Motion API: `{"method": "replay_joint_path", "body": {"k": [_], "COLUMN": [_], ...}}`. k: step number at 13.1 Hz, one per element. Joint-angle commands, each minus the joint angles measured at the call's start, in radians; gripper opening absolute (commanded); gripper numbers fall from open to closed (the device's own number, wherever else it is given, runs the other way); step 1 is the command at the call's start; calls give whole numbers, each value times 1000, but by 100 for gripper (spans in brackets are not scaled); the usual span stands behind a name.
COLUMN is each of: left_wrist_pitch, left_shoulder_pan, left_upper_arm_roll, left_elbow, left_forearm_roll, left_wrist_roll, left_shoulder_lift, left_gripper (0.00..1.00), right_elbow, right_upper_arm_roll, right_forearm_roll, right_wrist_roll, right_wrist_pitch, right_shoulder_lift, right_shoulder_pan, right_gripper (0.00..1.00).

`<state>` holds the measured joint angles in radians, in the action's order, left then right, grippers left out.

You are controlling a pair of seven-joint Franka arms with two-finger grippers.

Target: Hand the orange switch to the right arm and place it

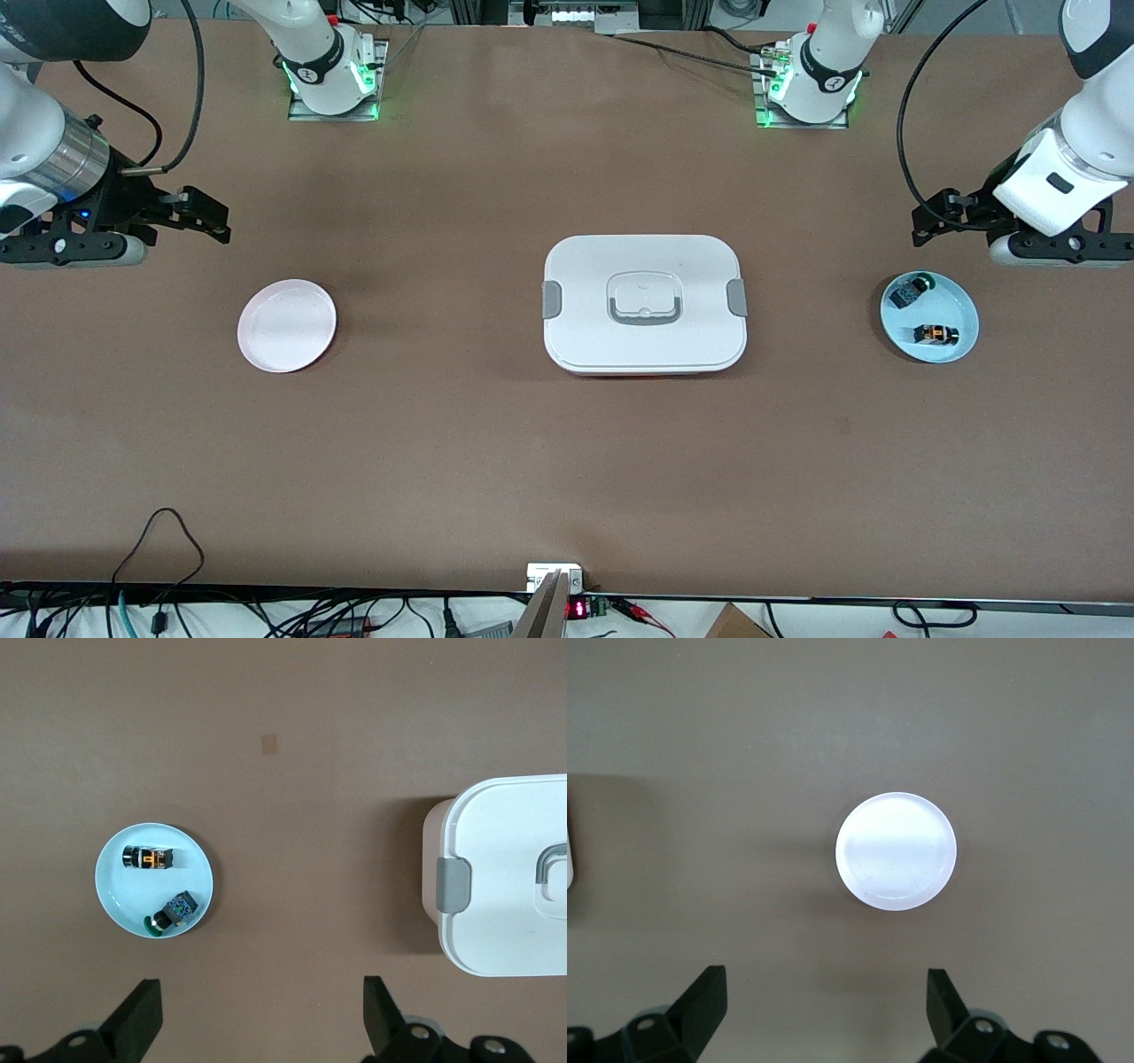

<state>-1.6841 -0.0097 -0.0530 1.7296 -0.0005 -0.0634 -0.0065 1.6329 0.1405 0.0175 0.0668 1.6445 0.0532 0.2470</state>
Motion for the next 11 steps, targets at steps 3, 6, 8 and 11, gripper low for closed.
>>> {"method": "replay_joint_path", "body": {"k": [3, 6, 8, 11], "left_wrist_pitch": [35, 40, 14, -106], "left_shoulder_pan": [54, 146, 191, 211], "left_upper_arm_roll": [8, 9, 9, 9], "left_elbow": [-77, -71, -64, -12], "left_forearm_roll": [5, 10, 11, 16], "left_wrist_roll": [20, 27, 28, 31], "left_shoulder_lift": [115, 196, 264, 339], "left_gripper": [100, 100, 100, 100], "right_elbow": [-13, -13, -12, -12], "right_upper_arm_roll": [-2, -2, -2, -2], "right_forearm_roll": [15, 15, 15, 15], "right_wrist_roll": [5, 4, 4, 2], "right_wrist_pitch": [-2, -2, -2, -2], "right_shoulder_lift": [1, 1, 1, 2], "right_shoulder_pan": [-8, -9, -9, -12], "right_gripper": [100, 100, 100, 100]}}
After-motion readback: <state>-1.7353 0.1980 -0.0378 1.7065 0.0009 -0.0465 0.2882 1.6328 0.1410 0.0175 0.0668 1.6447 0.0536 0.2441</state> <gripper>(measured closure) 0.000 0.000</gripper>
